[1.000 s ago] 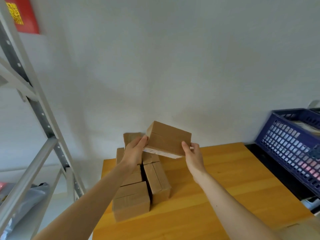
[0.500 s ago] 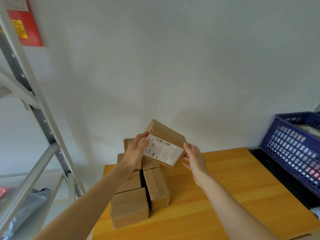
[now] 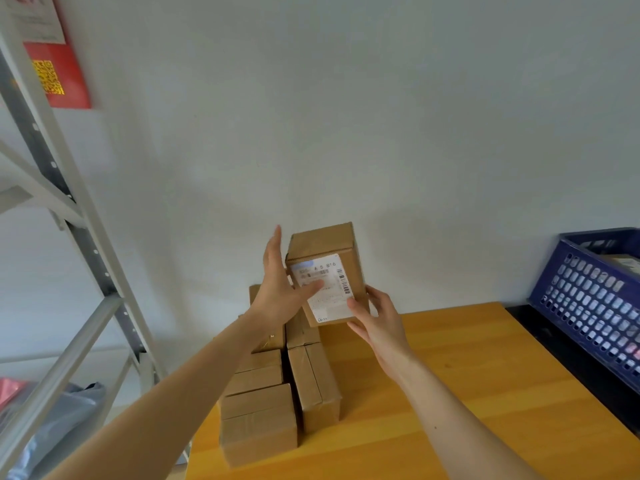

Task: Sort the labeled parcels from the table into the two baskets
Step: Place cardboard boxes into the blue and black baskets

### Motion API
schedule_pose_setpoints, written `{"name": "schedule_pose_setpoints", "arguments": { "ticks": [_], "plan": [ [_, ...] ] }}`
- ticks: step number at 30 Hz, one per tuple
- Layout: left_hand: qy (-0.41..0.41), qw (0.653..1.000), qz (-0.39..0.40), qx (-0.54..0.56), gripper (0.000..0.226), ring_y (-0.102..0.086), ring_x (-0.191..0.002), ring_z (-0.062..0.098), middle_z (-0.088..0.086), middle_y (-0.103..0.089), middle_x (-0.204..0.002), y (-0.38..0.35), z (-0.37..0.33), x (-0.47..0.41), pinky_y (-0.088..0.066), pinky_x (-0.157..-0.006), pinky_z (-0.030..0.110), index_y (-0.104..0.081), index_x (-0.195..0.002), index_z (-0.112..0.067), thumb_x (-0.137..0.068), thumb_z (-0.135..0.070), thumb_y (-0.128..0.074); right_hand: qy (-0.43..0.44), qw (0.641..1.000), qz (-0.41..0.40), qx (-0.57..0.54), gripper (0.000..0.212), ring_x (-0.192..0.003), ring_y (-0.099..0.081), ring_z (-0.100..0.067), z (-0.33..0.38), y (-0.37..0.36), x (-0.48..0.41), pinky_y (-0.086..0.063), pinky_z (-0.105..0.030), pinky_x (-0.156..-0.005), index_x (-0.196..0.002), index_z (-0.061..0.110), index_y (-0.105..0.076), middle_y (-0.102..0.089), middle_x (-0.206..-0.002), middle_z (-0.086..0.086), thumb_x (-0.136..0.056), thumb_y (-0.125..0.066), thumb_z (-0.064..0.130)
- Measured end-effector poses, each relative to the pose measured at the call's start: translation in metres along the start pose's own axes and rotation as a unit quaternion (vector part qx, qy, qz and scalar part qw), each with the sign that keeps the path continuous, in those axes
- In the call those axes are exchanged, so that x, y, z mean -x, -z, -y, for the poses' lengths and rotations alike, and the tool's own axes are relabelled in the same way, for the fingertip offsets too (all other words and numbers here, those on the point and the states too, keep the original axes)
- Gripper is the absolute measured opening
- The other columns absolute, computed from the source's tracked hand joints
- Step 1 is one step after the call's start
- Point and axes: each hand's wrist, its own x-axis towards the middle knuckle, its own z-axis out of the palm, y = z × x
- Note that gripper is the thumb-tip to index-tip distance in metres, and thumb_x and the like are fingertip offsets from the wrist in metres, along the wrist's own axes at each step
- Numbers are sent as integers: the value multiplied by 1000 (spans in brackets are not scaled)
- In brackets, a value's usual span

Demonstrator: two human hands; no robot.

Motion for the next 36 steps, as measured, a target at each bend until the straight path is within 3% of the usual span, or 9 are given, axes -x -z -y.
{"name": "schedule_pose_setpoints", "arguments": {
  "ticks": [2,5,9,15,18,21,23,30,36],
  "plan": [
    [36,999,-8,0,104,-40,-134,21,-1,-14,-159,-4,-2,-1,-51,-91,31,2,-152,-31,-82,-16,-73,10,1000,-9,25,55,-101,-67,-6,3,0,-2,-56,-23,-80,-118,32,-53,-69,-103,19,-70,-78,43],
    [54,998,19,-16,76,-46,-129,21,-3,-35,-149,-9,-2,-2,-52,-88,29,-27,-148,-25,-86,-20,-70,26,996,-18,79,47,-105,-64,-4,6,3,-3,-52,-20,-85,-113,33,-58,-69,-108,18,-73,-71,54],
    [66,996,56,18,72,-54,-118,17,-9,-51,-127,-9,-1,1,-57,-82,27,-28,-146,-34,-88,-16,-67,36,994,-10,98,18,-106,-63,-3,8,5,-1,-51,-13,-76,-107,36,-61,-69,-108,18,-90,-61,41],
    [101,991,-4,85,37,-67,-96,10,-4,-55,-134,-3,1,11,-59,-71,25,-48,-125,-21,-91,-18,-63,61,992,27,111,37,-113,-55,-6,21,3,1,-52,-14,-70,-116,50,-49,-59,-122,16,-95,-59,21],
    [100,991,-5,88,38,-67,-99,14,-4,-56,-133,-1,-1,13,-60,-75,29,-49,-128,-20,-92,-19,-61,64,990,26,122,39,-116,-55,-10,23,0,2,-53,-15,-72,-121,45,-47,-58,-122,17,-95,-59,20],
    [111,991,-2,79,39,-65,-105,18,-3,-56,-134,0,1,15,-59,-79,33,-48,-130,-20,-93,-20,-60,77,985,18,155,42,-124,-51,-12,24,-2,4,-51,-31,-96,-132,35,-45,-54,-134,11,-95,-57,19],
    [109,991,0,81,39,-63,-109,19,-2,-56,-135,0,1,14,-59,-81,34,-49,-130,-21,-93,-22,-60,85,982,13,168,43,-126,-49,-11,26,-3,6,-48,-38,-102,-136,31,-44,-53,-137,10,-96,-56,19],
    [78,991,81,71,48,-61,-96,6,-15,-51,-129,-3,7,13,-58,-69,19,-47,-129,-30,-88,-14,-67,81,985,-33,150,45,-120,-52,-6,23,0,21,-52,-26,-92,-133,38,-41,-55,-130,14,-97,-54,13],
    [62,979,174,86,64,-60,-103,8,-16,-50,-129,-28,6,12,-57,-70,19,-40,-142,-25,-87,-10,-68,77,981,-122,130,47,-113,-56,-3,24,21,47,-54,-18,-75,-130,31,-40,-57,-125,8,-94,-57,5]
  ]
}}
